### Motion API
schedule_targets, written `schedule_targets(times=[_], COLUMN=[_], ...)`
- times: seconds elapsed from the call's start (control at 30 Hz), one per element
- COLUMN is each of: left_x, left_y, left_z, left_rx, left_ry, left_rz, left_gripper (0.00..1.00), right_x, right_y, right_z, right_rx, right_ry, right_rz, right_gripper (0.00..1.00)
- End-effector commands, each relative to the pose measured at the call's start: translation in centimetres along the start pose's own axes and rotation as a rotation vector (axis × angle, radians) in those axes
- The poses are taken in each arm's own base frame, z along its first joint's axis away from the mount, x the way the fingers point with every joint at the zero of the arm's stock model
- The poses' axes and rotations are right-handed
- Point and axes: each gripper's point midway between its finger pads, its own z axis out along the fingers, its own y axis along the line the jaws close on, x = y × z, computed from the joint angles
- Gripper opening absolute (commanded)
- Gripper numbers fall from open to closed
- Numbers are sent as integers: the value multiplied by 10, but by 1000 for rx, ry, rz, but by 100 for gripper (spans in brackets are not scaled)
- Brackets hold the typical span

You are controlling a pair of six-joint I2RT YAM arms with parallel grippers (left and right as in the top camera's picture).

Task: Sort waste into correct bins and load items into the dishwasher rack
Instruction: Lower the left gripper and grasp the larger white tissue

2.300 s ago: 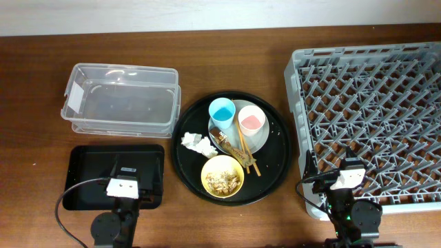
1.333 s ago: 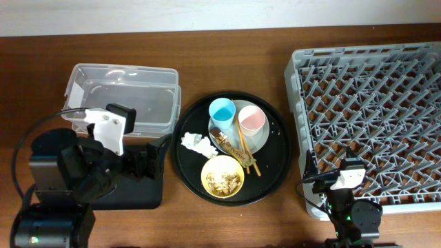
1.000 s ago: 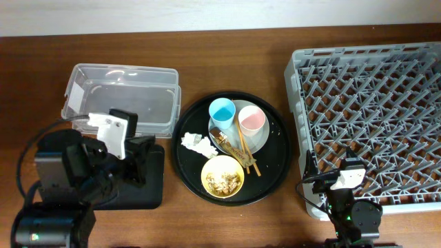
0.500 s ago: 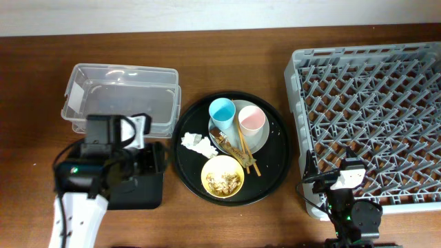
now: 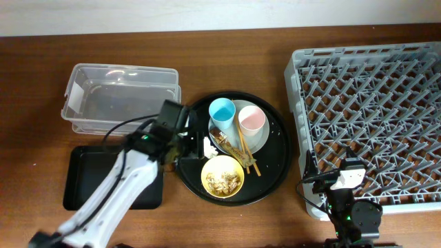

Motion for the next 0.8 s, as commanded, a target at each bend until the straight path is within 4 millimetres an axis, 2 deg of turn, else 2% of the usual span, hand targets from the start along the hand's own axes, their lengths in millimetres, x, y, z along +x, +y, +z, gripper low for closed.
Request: schedule_targets(times=[0.0, 0.2, 0.53, 0.77], left_x=[2, 3, 2, 3], left_y=[13, 14, 14, 14], left_z=[35, 59, 76, 76], left_rx=[-83, -92, -94, -95], left_ry=[39, 64, 68, 72], left_rz=[-22, -21, -21, -21], left_gripper=[73, 73, 73, 72], right_x=[2, 2, 2, 2], right_y=[1, 1, 1, 1], right_z=[0, 0, 0, 0], right_rx=[-1, -1, -1, -1], right_ry=[3, 3, 3, 3], right_rz=[4, 4, 4, 4], right_gripper=[98, 98, 98, 98])
